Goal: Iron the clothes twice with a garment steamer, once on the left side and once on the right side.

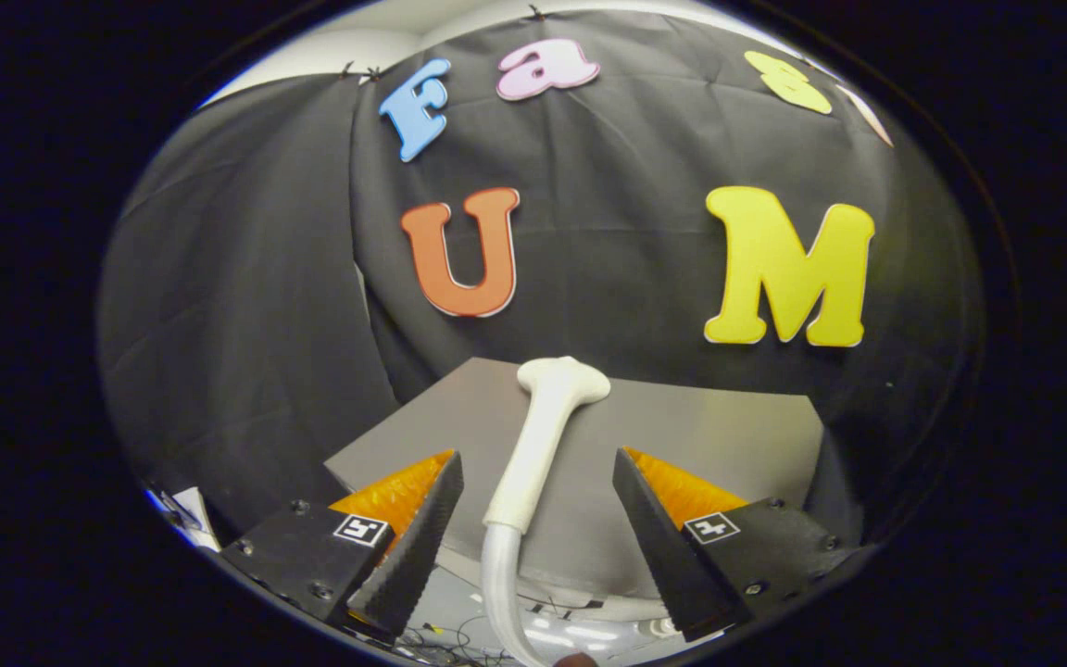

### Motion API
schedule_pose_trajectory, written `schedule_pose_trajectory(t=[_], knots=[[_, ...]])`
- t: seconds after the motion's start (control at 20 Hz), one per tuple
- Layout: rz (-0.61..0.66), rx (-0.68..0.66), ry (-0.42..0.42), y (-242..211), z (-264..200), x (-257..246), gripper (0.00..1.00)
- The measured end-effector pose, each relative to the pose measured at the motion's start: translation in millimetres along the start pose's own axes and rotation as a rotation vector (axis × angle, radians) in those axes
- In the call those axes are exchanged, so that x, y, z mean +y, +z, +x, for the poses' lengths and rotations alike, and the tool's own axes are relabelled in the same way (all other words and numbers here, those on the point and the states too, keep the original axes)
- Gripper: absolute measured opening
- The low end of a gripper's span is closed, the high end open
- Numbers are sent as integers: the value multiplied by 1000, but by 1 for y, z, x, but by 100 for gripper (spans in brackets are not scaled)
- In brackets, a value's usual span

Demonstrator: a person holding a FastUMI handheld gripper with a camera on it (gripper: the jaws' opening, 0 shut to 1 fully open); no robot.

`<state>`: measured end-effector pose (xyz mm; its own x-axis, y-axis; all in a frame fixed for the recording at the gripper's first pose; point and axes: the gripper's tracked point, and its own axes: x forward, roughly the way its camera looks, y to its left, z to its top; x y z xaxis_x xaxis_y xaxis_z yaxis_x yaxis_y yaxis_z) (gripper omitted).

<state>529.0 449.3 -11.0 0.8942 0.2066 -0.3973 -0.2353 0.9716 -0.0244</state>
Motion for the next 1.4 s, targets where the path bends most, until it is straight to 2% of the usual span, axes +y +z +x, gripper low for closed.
schedule_pose_trajectory(t=[0.2,0.3,0.45,0.6,0.75,0.9,0.95,1.15,1.4], knots=[[32,146,-4,-18,55,7,100],[21,179,-7,-23,74,9,97],[9,234,-46,-33,87,5,80],[10,221,-79,-30,88,5,68],[39,222,-114,-30,87,9,45],[61,228,-98,-29,82,13,37],[52,213,-96,-26,76,12,33],[49,151,-84,-21,30,9,31],[66,9,-76,7,-62,-12,31]])
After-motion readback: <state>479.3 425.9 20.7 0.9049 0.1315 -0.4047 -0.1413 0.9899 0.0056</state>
